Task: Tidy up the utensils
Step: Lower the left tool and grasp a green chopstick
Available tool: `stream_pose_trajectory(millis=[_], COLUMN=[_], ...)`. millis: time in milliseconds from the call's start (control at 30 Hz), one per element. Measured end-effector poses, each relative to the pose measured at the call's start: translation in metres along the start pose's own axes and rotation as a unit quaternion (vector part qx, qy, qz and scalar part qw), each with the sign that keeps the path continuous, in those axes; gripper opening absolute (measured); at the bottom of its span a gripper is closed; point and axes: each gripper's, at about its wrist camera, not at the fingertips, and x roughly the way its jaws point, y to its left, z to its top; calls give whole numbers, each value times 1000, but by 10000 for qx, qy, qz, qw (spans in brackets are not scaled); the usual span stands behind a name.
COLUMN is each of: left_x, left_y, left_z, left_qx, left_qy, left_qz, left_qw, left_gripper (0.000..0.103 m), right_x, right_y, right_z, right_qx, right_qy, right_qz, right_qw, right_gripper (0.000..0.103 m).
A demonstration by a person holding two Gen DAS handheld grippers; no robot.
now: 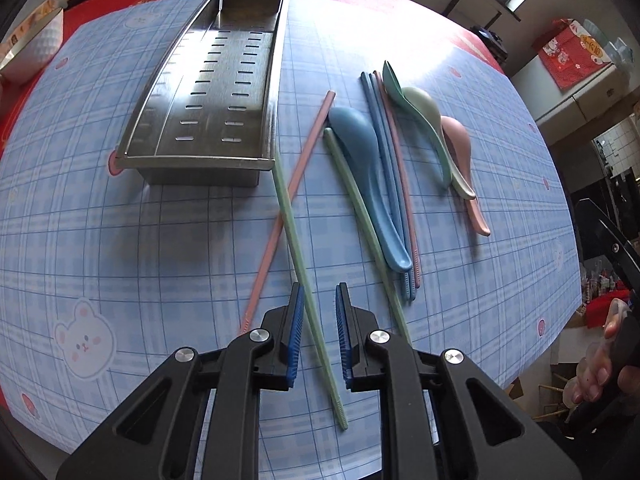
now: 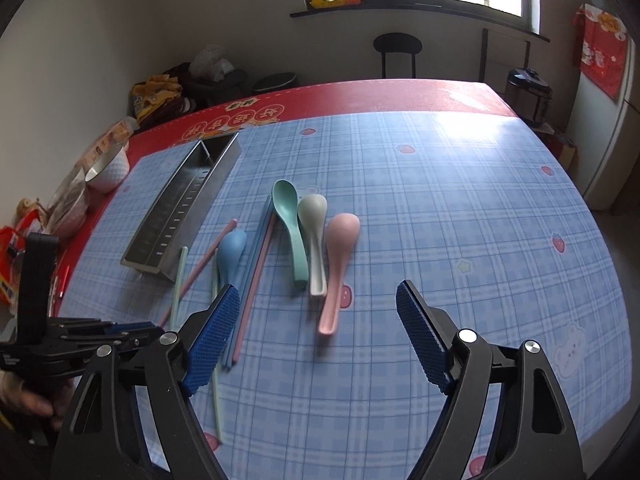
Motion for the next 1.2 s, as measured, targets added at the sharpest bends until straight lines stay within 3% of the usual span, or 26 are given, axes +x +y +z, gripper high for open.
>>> stream_pose_trajectory(millis=[267,767,1200], left_x=[15,28,27], left_y=[1,-14,-11], left_z=[2,11,3], left_qx=[-152,143,178], left_qy=[168,111,24], left_qz=[257,722,651], left_qw=[9994,9972,9977], left_gripper=[16,14,14], right_x=[-1,0,-3], right_y=[-6,-7,-7], right_z=[1,0,-1], right_qx=[33,42,95], right_qy=[24,79,86], right_qz=[34,0,39], right_qw=[10000,10000,9999], right_gripper=[73,71,71])
